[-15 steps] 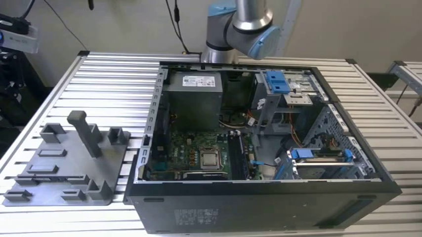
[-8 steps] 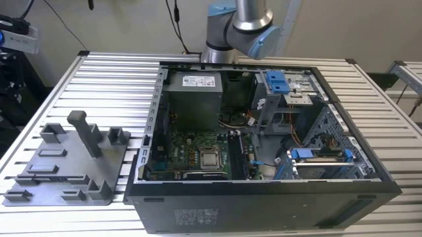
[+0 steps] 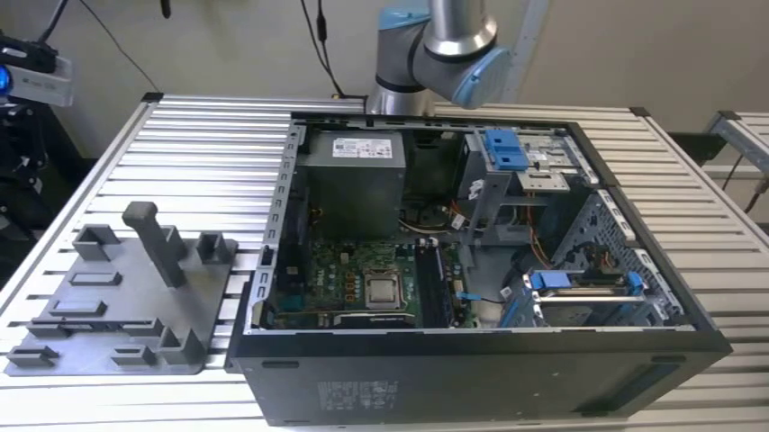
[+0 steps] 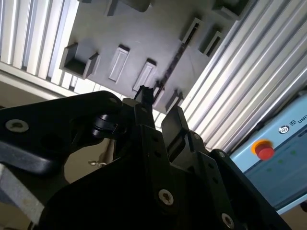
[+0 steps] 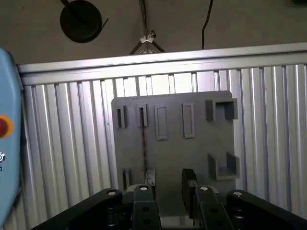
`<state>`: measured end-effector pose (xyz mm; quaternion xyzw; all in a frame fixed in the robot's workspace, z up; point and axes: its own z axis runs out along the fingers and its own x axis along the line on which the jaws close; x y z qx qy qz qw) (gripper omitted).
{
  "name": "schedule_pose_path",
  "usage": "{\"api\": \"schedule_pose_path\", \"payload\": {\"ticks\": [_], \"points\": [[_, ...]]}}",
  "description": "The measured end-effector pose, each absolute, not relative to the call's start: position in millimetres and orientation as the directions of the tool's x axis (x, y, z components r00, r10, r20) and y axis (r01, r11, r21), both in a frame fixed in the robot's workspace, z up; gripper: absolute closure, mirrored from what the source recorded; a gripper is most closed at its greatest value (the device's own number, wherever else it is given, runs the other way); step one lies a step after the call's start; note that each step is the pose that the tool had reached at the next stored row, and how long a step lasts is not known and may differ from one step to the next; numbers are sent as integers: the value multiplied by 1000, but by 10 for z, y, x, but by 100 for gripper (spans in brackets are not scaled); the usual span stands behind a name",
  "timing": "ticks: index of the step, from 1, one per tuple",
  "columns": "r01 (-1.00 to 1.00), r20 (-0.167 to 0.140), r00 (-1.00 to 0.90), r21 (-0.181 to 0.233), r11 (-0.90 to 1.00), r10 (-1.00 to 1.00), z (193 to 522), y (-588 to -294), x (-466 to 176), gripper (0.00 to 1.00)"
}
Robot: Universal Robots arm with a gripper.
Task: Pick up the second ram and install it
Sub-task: 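Pick up the second ram and move it above second insertion slot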
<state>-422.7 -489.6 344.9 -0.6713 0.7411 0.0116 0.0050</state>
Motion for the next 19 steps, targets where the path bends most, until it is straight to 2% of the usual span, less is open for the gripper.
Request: {"api": "schedule_pose_path", "payload": {"ticks": [19], "points": [[-996,-32,-84,10,84,-996,3236,-4976,-4210,64]]}}
